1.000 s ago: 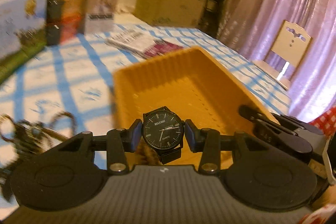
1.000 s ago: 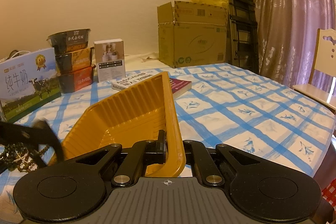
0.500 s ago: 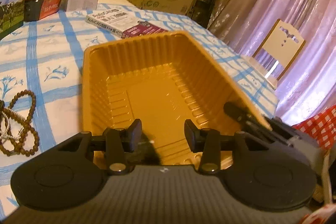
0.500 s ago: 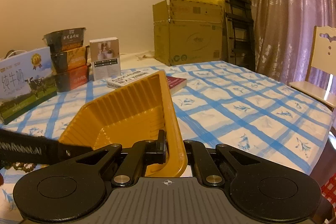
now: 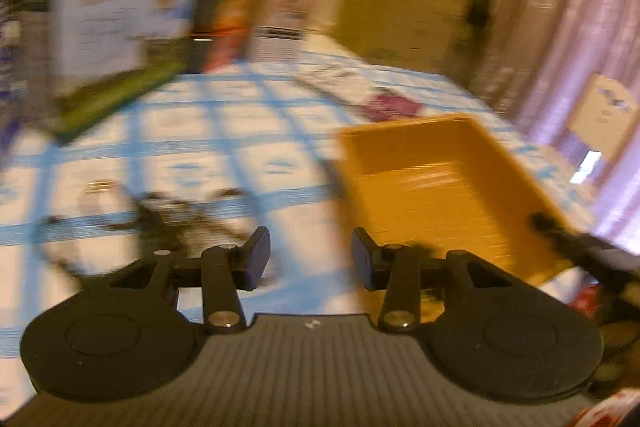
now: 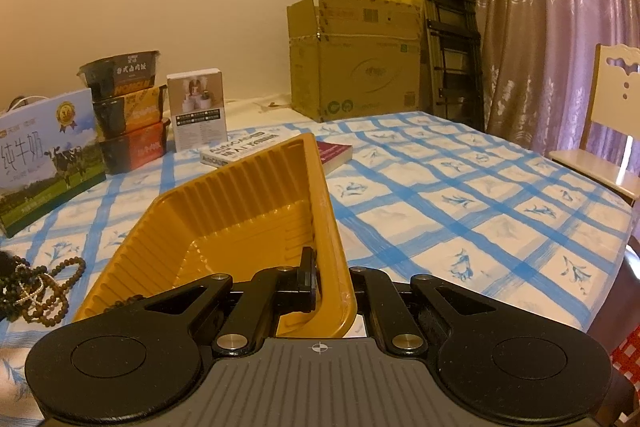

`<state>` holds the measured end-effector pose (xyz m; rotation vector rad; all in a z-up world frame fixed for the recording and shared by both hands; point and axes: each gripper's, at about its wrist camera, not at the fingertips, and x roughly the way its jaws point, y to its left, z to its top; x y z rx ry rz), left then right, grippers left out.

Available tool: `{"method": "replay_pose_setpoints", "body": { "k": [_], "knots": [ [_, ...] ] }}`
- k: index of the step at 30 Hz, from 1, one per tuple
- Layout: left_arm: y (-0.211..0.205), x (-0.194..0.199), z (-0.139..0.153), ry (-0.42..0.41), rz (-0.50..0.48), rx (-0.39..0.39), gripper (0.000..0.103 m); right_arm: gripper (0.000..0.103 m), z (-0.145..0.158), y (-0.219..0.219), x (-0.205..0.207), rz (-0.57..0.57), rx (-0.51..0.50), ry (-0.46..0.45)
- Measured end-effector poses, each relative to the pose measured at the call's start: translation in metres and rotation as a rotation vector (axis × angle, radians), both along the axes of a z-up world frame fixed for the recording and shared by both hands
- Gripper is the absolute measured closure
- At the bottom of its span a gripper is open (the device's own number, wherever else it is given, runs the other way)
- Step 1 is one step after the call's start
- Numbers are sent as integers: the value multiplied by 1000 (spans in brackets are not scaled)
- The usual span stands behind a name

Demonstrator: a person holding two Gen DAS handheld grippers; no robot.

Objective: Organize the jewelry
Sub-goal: 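Grasp the red bead bracelet with the left tool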

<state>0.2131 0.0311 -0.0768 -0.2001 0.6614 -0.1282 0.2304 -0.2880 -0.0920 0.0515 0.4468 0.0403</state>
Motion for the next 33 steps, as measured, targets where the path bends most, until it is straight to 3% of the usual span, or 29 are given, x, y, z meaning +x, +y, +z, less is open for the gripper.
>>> {"method": "replay_pose_setpoints", "body": {
  "k": [5,13,30,33],
  "knots": [
    [52,-3,-11,41,135,113,63,98,0,1,1,-3,-5,-1],
    [100,32,-37,94,239,146,67,98,0,5,1,-18,-27,-21],
    [122,100,-74,154,284,196,78,98,-4,2,9,-72,-18,-24],
    [122,102,-76,149,274,191,90,98,-5,3,9,-74,-16,-22]
  ]
}}
